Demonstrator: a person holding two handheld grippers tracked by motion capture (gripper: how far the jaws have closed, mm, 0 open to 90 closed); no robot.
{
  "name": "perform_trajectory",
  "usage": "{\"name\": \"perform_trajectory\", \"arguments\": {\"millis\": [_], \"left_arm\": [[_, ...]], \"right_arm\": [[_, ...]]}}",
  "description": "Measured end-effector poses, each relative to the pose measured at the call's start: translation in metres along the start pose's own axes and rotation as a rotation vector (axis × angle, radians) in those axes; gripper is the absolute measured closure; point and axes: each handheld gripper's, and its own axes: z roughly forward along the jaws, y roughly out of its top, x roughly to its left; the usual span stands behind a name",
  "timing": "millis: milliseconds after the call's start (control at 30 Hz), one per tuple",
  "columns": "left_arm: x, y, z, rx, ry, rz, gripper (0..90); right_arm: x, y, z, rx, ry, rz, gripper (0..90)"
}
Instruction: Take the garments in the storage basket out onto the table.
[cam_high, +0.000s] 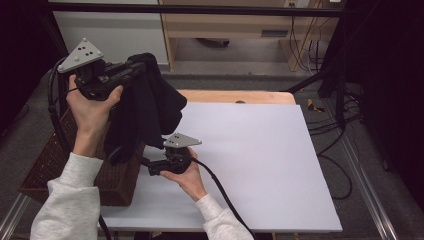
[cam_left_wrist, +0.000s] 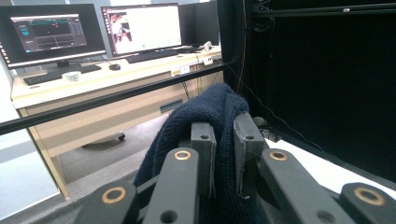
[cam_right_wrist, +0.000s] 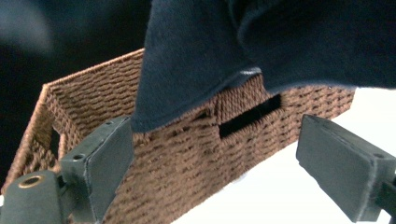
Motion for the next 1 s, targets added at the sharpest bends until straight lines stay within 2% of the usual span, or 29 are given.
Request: {"name": "perform_trajectory", "arguments": {"millis": [367, 667, 833, 1000], "left_arm": [[-0.001, -0.005, -0.001, -0.001, -0.004, -0.004, 81.1], [0.000, -0.007, -0.005, -0.006, -0.002, -0.006, 81.1], [0.001, -0.008, -0.006, -0.006, 0.002, -0.009, 81.1], [0.002, -0.010, -0.006, -0.002, -0.001, -0.012, 81.1]], "right_arm": [[0.009, 0.008, 0.020, -0.006, -0.001, -0.004, 12.7], [0.010, 0.019, 0.039, -0.005, -0.059, -0.010, 14.0], [0.008, 0.019, 0.047, -0.006, -0.097, -0.025, 21.5], [0.007, 0.021, 0.057, -0.005, -0.115, -0.044, 31.2]]}}
